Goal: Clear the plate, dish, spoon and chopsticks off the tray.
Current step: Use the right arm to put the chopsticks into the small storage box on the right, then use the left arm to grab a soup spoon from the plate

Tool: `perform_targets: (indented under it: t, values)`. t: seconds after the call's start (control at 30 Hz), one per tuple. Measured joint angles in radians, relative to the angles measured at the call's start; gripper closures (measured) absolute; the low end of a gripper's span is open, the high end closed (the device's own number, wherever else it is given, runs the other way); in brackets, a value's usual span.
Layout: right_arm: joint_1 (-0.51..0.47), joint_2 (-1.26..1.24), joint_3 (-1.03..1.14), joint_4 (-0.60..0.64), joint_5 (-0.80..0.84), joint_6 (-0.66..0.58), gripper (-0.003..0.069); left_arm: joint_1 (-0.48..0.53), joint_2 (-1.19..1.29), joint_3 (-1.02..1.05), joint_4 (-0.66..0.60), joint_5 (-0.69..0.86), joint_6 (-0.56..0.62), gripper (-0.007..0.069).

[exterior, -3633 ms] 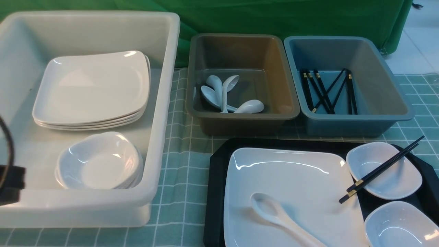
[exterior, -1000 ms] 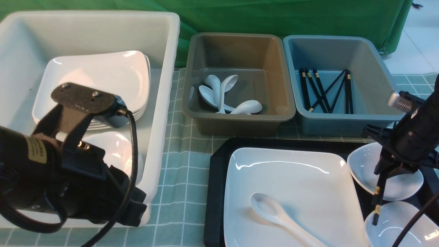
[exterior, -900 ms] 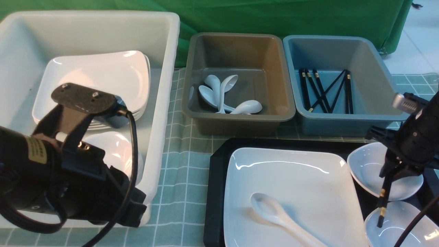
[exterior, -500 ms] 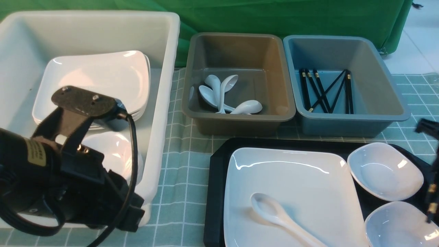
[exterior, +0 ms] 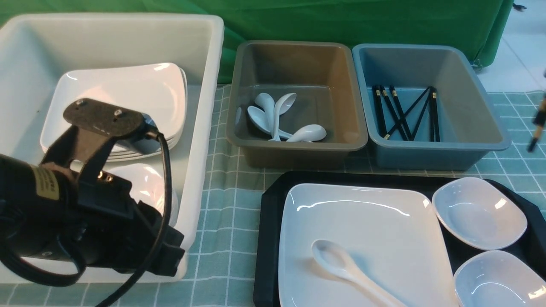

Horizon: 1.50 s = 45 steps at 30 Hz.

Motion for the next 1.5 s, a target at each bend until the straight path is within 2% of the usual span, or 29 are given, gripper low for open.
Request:
perform_targets:
  t: [0.3, 0.47, 0.53, 0.57, 0.6, 0.67, 0.7, 0.77, 0.8, 0.83, 0.9, 0.93, 1.0, 1.03, 1.1, 1.17, 1.23, 1.37, 1.43, 1.5]
  values:
    - [0.154, 0.325, -0.299, 0.008, -0.187, 0.054, 0.0524, 0.000, 0.000, 0.000, 0.000, 0.009, 0.000, 0.0616]
    - [0.208, 0.450, -0.356, 0.008, -0.199, -0.001, 0.0519, 0.000, 0.000, 0.000, -0.001, 0.021, 0.000, 0.0616]
    - [0.229, 0.474, -0.358, 0.008, -0.167, -0.021, 0.0440, 0.000, 0.000, 0.000, -0.004, 0.022, 0.000, 0.0616]
    - [0.233, 0.475, -0.358, 0.007, -0.152, -0.023, 0.0368, 0.000, 0.000, 0.000, -0.004, 0.022, 0.000, 0.0616]
    - [0.235, 0.475, -0.358, 0.006, -0.148, -0.025, 0.0352, 0.000, 0.000, 0.000, -0.004, 0.022, 0.000, 0.0616]
    - [0.238, 0.472, -0.360, -0.009, -0.103, -0.026, 0.0200, 0.000, 0.000, 0.000, -0.004, 0.022, -0.001, 0.0616]
    - [0.238, 0.458, -0.361, -0.029, -0.045, -0.026, 0.0101, 0.000, 0.000, 0.000, -0.004, 0.022, -0.011, 0.0616]
    - [0.237, 0.445, -0.361, -0.054, 0.004, -0.026, 0.0054, 0.000, 0.000, 0.000, -0.004, 0.022, -0.019, 0.0616]
    - [0.236, 0.414, -0.361, -0.110, 0.106, -0.029, 0.0026, 0.000, 0.000, 0.000, -0.004, 0.022, -0.022, 0.0616]
    - [0.237, 0.404, -0.361, -0.123, 0.130, -0.032, 0.0029, 0.000, 0.000, 0.000, -0.004, 0.022, -0.022, 0.0616]
    - [0.234, 0.343, -0.361, -0.176, 0.268, -0.090, 0.0108, 0.000, 0.000, 0.000, -0.004, 0.015, -0.022, 0.0616]
    - [0.233, 0.307, -0.361, -0.191, 0.327, -0.126, 0.0175, 0.000, 0.000, 0.000, -0.004, 0.010, -0.022, 0.0616]
    - [0.230, 0.230, -0.361, -0.210, 0.482, -0.214, 0.0432, 0.000, 0.000, 0.000, -0.004, -0.009, -0.023, 0.0616]
    - [0.230, 0.187, -0.352, -0.212, 0.519, -0.240, 0.0515, 0.000, 0.000, 0.000, -0.004, -0.021, -0.023, 0.0616]
    - [0.229, 0.075, -0.296, -0.207, 0.519, -0.286, 0.0601, 0.000, 0.000, 0.000, -0.014, -0.053, -0.027, 0.0616]
    - [0.229, 0.024, -0.254, -0.203, 0.519, -0.289, 0.0615, 0.000, 0.001, 0.000, -0.020, -0.067, -0.027, 0.0616]
    - [0.229, -0.104, -0.116, -0.199, 0.519, -0.286, 0.0630, 0.000, 0.011, 0.000, -0.052, -0.107, -0.020, 0.0616]
    - [0.228, -0.334, 0.141, -0.199, 0.512, -0.288, 0.0634, -0.004, 0.105, -0.049, -0.182, -0.119, 0.114, 0.0616]
    - [0.228, -0.469, 0.275, -0.200, 0.504, -0.284, 0.0634, -0.049, 0.186, -0.121, -0.248, -0.120, 0.199, 0.0616]
    - [0.228, -0.567, 0.367, -0.200, 0.501, -0.272, 0.0634, -0.117, 0.273, -0.200, -0.250, -0.116, 0.244, 0.0616]
